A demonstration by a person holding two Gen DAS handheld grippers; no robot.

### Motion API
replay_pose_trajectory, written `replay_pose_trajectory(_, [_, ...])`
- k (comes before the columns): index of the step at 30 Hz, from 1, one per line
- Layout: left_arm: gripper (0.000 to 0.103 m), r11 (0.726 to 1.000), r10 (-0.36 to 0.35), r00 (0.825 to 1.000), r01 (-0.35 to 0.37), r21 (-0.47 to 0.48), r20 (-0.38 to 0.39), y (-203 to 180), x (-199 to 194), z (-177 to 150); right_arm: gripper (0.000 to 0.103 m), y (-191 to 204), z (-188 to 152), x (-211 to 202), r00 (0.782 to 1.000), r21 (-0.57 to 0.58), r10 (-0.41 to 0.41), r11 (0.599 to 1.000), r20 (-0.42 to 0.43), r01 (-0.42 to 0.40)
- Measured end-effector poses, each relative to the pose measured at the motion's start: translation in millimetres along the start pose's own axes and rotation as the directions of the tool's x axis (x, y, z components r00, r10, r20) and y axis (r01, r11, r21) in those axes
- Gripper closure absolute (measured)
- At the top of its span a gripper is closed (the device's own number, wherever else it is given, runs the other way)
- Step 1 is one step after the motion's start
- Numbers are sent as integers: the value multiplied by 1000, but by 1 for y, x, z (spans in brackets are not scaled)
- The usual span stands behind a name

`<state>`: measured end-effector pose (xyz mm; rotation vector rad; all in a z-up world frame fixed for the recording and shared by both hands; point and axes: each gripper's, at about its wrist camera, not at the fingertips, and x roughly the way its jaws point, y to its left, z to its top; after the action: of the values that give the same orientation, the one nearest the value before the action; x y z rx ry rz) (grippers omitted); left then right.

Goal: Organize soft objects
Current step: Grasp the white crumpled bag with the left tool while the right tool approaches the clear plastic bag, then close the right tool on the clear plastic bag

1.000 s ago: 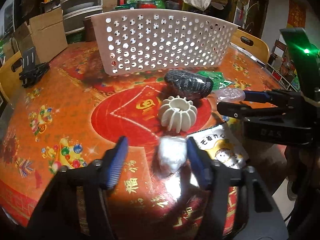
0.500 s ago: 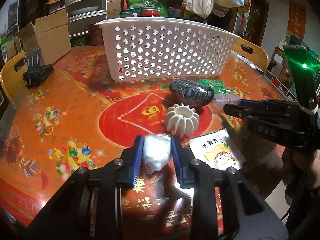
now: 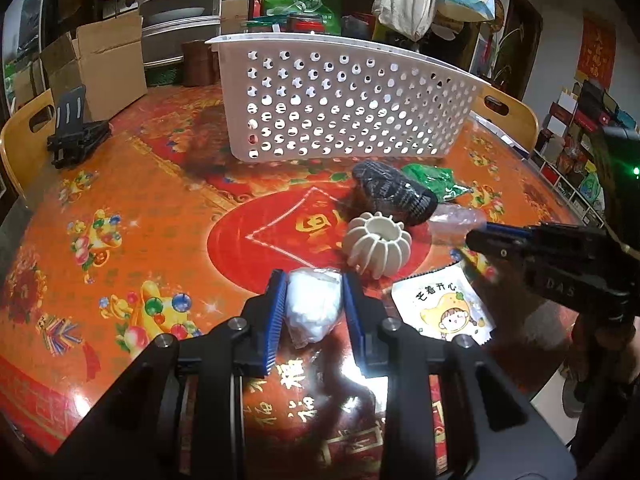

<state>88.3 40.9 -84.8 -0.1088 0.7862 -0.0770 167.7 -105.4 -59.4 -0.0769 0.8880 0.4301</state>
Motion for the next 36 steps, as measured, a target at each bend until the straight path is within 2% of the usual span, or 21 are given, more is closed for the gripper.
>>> replay_pose_trajectory(2, [77,1000,-3,1000,3,-1,2,-1,0,1,75,1,0,-1,1000,-1,-2,1000,-3,2])
replay_pose_trajectory(6, [77,1000,-6,1000,6,1,5,0,-1,1,71,3,0,-3,1000,-5,-3,1000,0,3])
replay_pose_trajectory(7, [77,1000,-7,1000,7,-1,4,0,0,2,66,4,1,-3,1000,-10,-4,1000,0,4])
replay_pose_trajectory(8, [77,1000,-9,1000,9,-4,3,0,0,2,55,7,4,-1,1000,-27,-12,1000,-9,12])
replay_pose_trajectory(10, [77,1000,-11,1000,11,-9,2,1,0,2,41,10,8,4,999,-49,-38,998,-17,37])
replay_pose_trajectory(11, [77,1000,-11,1000,11,-10,4,1,0,2,40,10,11,6,999,-49,-36,998,-14,35])
replay_pose_trajectory(17, [77,1000,-9,1000,9,-9,0,1,0,2,39,14,23,24,998,-87,-33,996,-61,27])
replay_pose_trajectory(21, [77,1000,-7,1000,7,-16,0,2,1,2,39,18,22,26,998,-103,-34,994,-53,29])
replay_pose_trajectory(22, [77,1000,-6,1000,6,-16,0,2,1,2,42,19,21,26,998,-108,-38,994,-49,33])
replay_pose_trajectory(23, [77,1000,-5,1000,5,-16,0,2,1,2,55,18,20,25,998,-109,-38,993,-45,33])
replay_pose_trajectory(24, [77,1000,-5,1000,5,-17,0,2,1,2,58,18,19,23,999,-107,-33,994,-39,28])
replay_pose_trajectory(36, [77,1000,-13,1000,13,8,16,-7,-5,12,60,1,10,-21,999,-44,-11,999,53,14])
